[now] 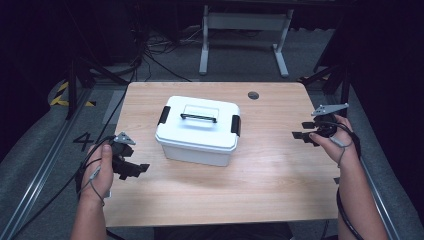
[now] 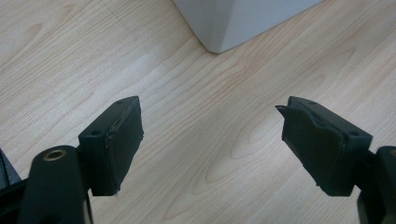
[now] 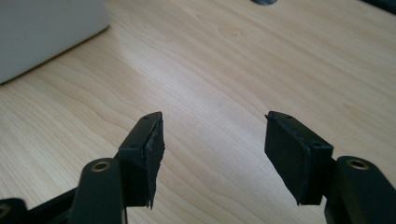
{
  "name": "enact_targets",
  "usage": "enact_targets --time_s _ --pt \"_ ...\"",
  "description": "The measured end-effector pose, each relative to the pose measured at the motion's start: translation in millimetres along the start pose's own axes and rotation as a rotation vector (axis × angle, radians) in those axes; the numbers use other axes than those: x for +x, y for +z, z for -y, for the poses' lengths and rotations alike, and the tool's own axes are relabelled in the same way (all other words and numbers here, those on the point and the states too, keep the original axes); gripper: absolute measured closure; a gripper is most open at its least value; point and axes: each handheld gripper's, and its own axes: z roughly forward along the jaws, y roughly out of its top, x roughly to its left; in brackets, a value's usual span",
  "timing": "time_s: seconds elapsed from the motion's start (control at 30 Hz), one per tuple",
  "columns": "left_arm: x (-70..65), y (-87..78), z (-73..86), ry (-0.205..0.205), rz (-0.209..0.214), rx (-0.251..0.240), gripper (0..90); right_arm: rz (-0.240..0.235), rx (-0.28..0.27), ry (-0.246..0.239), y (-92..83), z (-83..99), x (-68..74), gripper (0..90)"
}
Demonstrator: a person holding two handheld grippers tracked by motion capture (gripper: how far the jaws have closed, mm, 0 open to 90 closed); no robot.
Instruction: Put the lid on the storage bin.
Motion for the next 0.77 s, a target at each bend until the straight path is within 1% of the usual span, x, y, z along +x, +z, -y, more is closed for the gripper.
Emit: enact_targets --time_s 0.07,0.1,0.17,0.23,0.27,0.3,0.33,0.37,0.4,0.43,0.5,0.57,0.63,0.67,0.73,0.77 --pt "0.1 1.1 -0.9 0.003 -0.001 0.002 21.1 -0.008 0.019 0.004 6.4 4.5 -0.3 38.6" --pt "-0.3 2.1 -1.3 0.005 -0.003 0.008 21.1 0.012 0.031 0.003 9.7 7.3 0.5 38.5" --pt "-0.4 2.7 -1.7 0.002 -0.002 0.008 21.1 0.006 0.019 0.026 14.4 11.3 3.3 37.3" --pt "-0.2 2.9 -1.8 0.001 0.001 0.011 21.0 0.010 0.021 0.028 17.0 13.4 4.6 36.8" --pt "1.0 2.9 -1.9 0.012 0.003 0.017 20.8 0.014 0.022 0.032 20.1 16.0 6.1 36.8" --pt "1.1 3.4 -1.6 0.006 0.007 0.023 20.1 0.020 0.030 0.041 23.6 19.1 7.8 36.8" --pt "2.0 5.9 -0.3 0.005 0.013 0.053 19.9 0.025 0.034 0.039 25.6 21.0 8.3 36.8" --pt "2.0 5.9 -0.3 0.005 0.013 0.053 19.8 0.027 0.034 0.047 27.7 22.9 9.2 36.8" --pt "3.3 8.3 0.6 -0.005 0.011 0.081 19.7 0.032 0.038 0.051 29.9 25.2 9.9 36.7" --pt "3.3 8.3 0.6 -0.005 0.011 0.081 19.7 0.032 0.038 0.051 29.9 25.2 9.9 36.7" --pt "5.5 10.8 0.9 -0.018 0.005 0.087 19.8 0.033 0.045 0.065 34.0 30.2 10.9 36.6" --pt "6.5 13.3 0.9 -0.023 0.004 0.095 19.7 0.038 0.032 0.072 35.8 34.6 11.1 36.6" --pt "8.6 17.0 0.4 -0.013 -0.011 0.104 19.0 0.037 0.010 0.085 37.6 41.3 9.6 36.9" --pt "9.1 19.7 0.1 -0.023 -0.019 0.108 18.6 0.041 -0.019 0.100 38.5 46.3 7.6 38.2" --pt "11.6 24.9 -1.3 -0.018 -0.042 0.110 19.3 0.059 -0.065 0.131 39.1 53.3 3.7 38.4" --pt "12.4 27.3 -1.9 -0.027 -0.040 0.106 19.6 0.060 -0.082 0.140 39.8 56.2 2.2 39.5"
